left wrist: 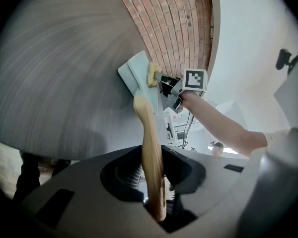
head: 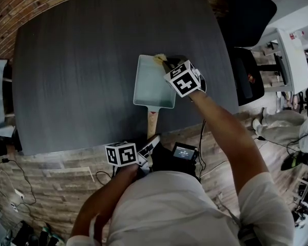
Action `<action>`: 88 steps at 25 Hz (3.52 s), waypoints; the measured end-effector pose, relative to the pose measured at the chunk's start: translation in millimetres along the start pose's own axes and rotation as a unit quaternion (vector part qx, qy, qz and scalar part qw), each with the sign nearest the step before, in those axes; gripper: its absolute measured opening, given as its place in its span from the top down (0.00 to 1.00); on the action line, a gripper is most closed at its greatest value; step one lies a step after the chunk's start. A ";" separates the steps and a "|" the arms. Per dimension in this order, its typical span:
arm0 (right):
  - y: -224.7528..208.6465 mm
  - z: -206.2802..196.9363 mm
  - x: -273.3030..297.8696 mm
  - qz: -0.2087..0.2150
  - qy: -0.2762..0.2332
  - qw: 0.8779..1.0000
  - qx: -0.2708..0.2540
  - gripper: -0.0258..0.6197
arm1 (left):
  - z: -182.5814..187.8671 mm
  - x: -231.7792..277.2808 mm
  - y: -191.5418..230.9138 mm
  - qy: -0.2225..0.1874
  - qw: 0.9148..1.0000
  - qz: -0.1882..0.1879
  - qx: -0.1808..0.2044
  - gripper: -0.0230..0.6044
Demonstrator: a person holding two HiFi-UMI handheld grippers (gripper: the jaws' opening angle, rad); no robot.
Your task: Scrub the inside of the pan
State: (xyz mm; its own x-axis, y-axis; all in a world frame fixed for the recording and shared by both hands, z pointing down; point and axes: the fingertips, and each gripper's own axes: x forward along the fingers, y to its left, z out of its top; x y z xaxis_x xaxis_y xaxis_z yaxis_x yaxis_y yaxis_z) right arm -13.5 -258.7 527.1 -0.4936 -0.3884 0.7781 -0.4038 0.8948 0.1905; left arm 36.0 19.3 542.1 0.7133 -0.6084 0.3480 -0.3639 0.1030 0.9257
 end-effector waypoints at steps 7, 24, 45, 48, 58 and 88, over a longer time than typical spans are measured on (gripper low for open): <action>-6.7 -3.7 -4.4 0.004 0.029 0.996 -0.083 0.90 | 1.8 -0.1 -0.4 -0.016 1.000 -0.004 -0.006 0.79; 36.1 -35.4 -22.4 0.066 0.061 0.989 -0.120 0.90 | 10.6 -5.3 2.8 -0.060 0.998 0.007 -0.016 0.79; 98.4 -66.0 -52.5 0.181 0.110 0.976 -0.046 0.90 | 11.2 -5.2 2.5 -0.070 0.997 0.008 -0.018 0.79; 107.9 -69.9 -57.7 0.202 0.117 0.972 -0.029 0.90 | 11.4 -4.7 3.1 -0.071 0.997 0.008 -0.019 0.79; 123.6 -71.4 -69.8 0.268 0.122 0.953 0.065 0.90 | 13.1 -5.9 2.5 -0.069 0.997 0.005 -0.024 0.79; 160.5 -30.3 -40.1 0.352 0.115 0.918 0.140 0.90 | 2.7 2.7 -2.1 0.052 0.998 -0.019 0.036 0.79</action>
State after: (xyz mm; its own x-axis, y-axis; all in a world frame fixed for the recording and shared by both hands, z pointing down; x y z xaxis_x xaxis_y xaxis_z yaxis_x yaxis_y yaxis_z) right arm -35.1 -92.8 544.6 -0.5465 0.3495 0.7611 -0.2455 0.8019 -0.5446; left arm 37.1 15.4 540.7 0.7843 -0.5253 0.3300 -0.3750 0.0223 0.9268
